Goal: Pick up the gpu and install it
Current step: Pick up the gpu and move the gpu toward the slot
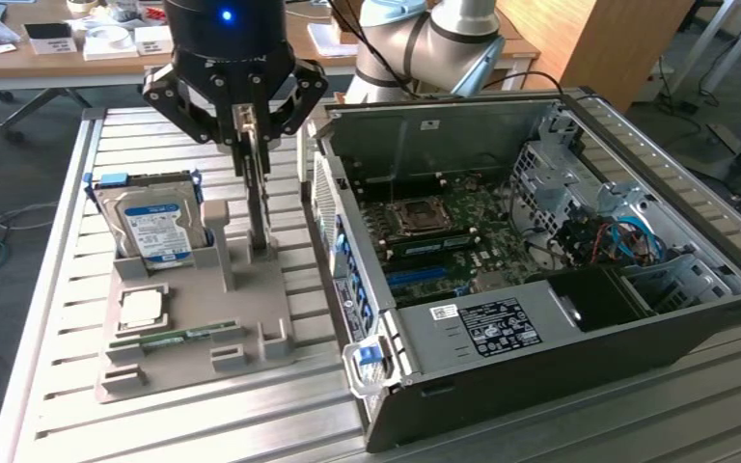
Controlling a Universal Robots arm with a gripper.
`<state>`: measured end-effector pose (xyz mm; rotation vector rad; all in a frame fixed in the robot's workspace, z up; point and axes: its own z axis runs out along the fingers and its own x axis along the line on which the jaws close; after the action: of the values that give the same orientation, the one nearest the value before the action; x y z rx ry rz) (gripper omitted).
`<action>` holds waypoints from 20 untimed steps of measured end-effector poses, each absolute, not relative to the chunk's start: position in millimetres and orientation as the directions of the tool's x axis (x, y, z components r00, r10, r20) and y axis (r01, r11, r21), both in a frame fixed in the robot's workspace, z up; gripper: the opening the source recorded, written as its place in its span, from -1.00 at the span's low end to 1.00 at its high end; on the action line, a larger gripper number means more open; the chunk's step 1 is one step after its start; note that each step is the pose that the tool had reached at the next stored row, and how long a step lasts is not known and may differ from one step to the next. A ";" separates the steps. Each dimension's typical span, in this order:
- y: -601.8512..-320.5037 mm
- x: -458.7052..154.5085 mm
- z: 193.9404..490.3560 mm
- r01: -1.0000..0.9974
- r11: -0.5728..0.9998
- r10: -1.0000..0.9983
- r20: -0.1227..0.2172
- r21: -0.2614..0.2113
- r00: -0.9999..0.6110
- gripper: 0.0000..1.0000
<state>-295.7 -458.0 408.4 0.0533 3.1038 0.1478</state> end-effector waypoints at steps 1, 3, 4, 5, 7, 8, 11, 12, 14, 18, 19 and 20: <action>-458.0 -295.0 408.5 0.033 0.995 0.036 -0.028 0.095 -0.999 -0.47; -458.0 -292.9 408.3 0.035 0.995 0.036 -0.013 0.095 -0.999 -0.47; -458.0 -291.8 408.3 0.035 0.995 0.036 -0.004 0.095 -0.999 -0.47; -458.0 -290.9 408.3 0.036 0.995 0.036 0.004 0.094 -0.999 -0.47; -458.0 -289.6 408.3 0.037 0.995 0.036 0.015 0.094 -0.999 -0.47; -458.0 -289.6 408.3 0.037 0.995 0.036 0.016 0.094 -0.999 -0.47; -458.0 -289.6 408.3 0.037 0.995 0.036 0.016 0.094 -0.999 -0.47; -458.0 -289.5 408.3 0.037 0.995 0.036 0.016 0.094 -0.999 -0.47; -458.0 -289.5 408.5 0.037 0.995 0.036 0.016 0.094 -0.999 -0.47; -458.0 -289.5 413.4 0.037 0.995 0.036 0.016 0.094 -0.999 -0.47; -458.0 -289.4 414.9 0.037 0.995 0.036 0.016 0.094 -0.999 -0.47; -458.0 -289.4 415.8 0.037 0.995 0.036 0.016 0.094 -0.999 -0.47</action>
<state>-289.4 -458.0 415.8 0.0578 3.1518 0.1490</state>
